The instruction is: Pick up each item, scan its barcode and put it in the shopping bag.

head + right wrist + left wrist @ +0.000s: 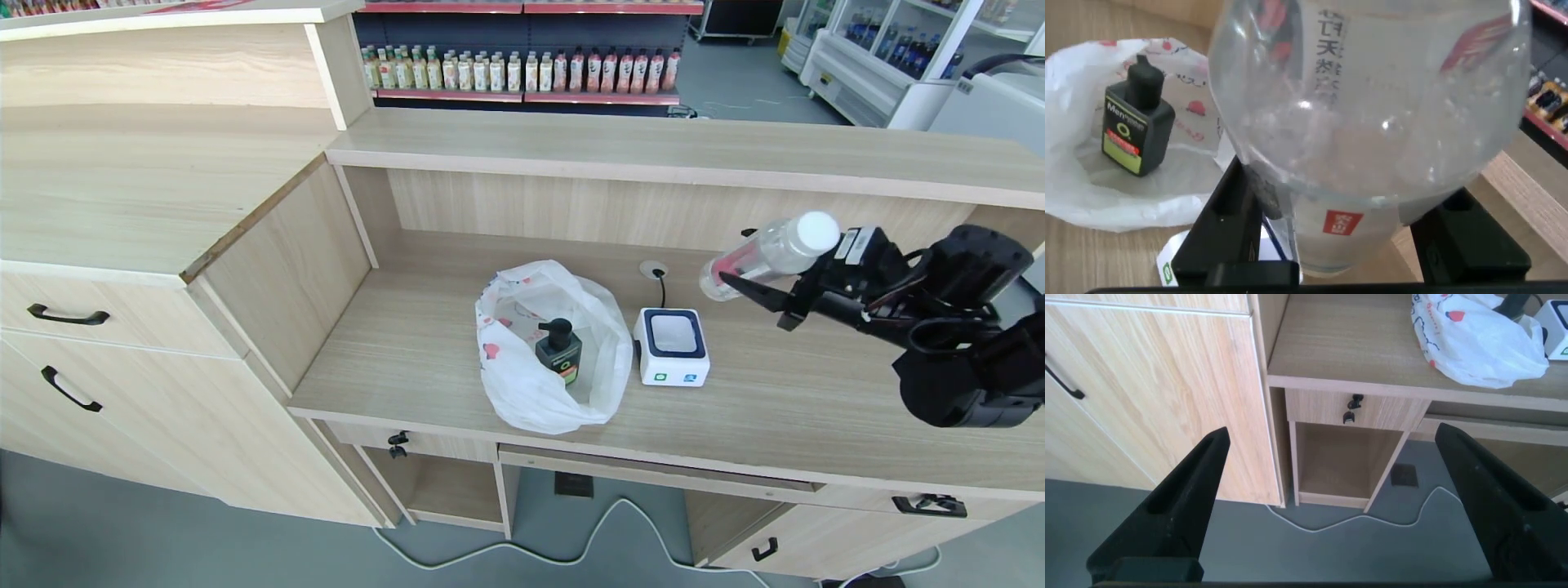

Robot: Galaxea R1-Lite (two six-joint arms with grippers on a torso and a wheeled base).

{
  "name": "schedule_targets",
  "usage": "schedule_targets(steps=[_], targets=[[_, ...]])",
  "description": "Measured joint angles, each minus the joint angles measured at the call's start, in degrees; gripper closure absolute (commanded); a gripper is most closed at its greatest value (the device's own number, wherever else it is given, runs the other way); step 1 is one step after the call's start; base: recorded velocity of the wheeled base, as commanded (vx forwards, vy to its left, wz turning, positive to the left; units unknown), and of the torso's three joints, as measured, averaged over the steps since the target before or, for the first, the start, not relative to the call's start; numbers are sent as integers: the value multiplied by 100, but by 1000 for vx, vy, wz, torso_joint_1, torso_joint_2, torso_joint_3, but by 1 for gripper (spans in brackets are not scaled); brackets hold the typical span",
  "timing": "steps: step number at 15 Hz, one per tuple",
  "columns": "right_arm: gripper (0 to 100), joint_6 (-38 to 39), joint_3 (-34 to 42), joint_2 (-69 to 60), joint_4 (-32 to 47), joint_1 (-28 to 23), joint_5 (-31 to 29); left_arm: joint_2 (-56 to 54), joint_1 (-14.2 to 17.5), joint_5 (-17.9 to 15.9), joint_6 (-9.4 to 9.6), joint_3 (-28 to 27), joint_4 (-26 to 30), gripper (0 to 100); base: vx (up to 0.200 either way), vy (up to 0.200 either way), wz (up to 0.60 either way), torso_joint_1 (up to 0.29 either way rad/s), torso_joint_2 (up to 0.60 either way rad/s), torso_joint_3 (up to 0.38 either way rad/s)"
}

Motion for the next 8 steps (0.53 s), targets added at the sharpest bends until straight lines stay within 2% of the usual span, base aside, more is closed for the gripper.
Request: schedule_targets(steps=[3, 6, 8], targets=[[100, 577, 266, -870, 1453, -7, -1686, 0, 0, 0, 2, -2, 0, 0, 0, 0, 0, 0, 0, 0], [100, 772, 447, -1320, 1744, 94, -3120, 0, 0, -1, 2, -2, 0, 0, 0, 0, 0, 0, 0, 0], [100, 875, 555, -1460, 1760, 133, -3796, 0, 2, 0, 2, -2, 0, 0, 0, 0, 0, 0, 0, 0]])
